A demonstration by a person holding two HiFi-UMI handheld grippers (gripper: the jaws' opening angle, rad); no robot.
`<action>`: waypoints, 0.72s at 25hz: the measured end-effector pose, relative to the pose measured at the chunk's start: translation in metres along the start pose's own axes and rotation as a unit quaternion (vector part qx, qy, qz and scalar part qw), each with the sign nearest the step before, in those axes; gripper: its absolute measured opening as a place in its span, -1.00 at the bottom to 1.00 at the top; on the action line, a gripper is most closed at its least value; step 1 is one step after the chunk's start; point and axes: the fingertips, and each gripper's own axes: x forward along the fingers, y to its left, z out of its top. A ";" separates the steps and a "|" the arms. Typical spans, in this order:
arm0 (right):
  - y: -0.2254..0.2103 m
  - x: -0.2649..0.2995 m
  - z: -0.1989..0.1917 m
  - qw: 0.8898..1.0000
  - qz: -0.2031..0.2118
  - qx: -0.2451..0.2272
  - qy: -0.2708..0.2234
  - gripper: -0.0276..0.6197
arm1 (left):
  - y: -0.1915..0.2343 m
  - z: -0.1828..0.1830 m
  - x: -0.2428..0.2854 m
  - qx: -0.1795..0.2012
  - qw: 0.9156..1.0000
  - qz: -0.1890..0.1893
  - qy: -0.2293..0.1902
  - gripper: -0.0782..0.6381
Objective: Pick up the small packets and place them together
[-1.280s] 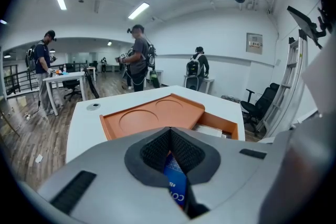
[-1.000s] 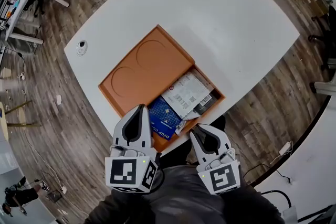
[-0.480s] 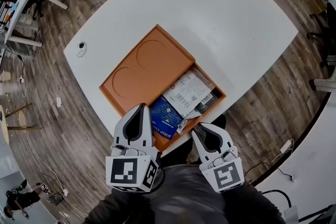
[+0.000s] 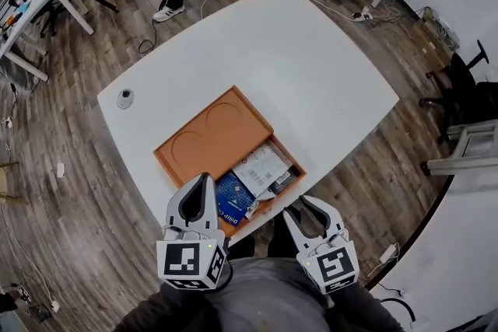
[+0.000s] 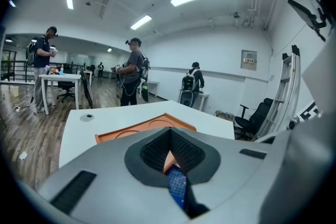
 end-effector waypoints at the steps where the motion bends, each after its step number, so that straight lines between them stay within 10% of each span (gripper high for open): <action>1: 0.000 0.000 0.011 1.000 -0.001 -0.022 -0.005 -0.49 | -0.001 0.006 -0.002 -0.003 1.000 -0.001 -0.008 -0.79; 7: 0.023 0.027 0.060 0.994 0.035 -0.103 -0.011 -0.49 | 0.003 0.037 -0.015 -0.007 0.999 0.004 -0.050 -0.79; 18: 0.047 0.096 0.021 0.968 0.141 -0.170 0.118 -0.02 | 0.029 0.023 -0.010 -0.035 0.998 0.052 -0.026 -0.79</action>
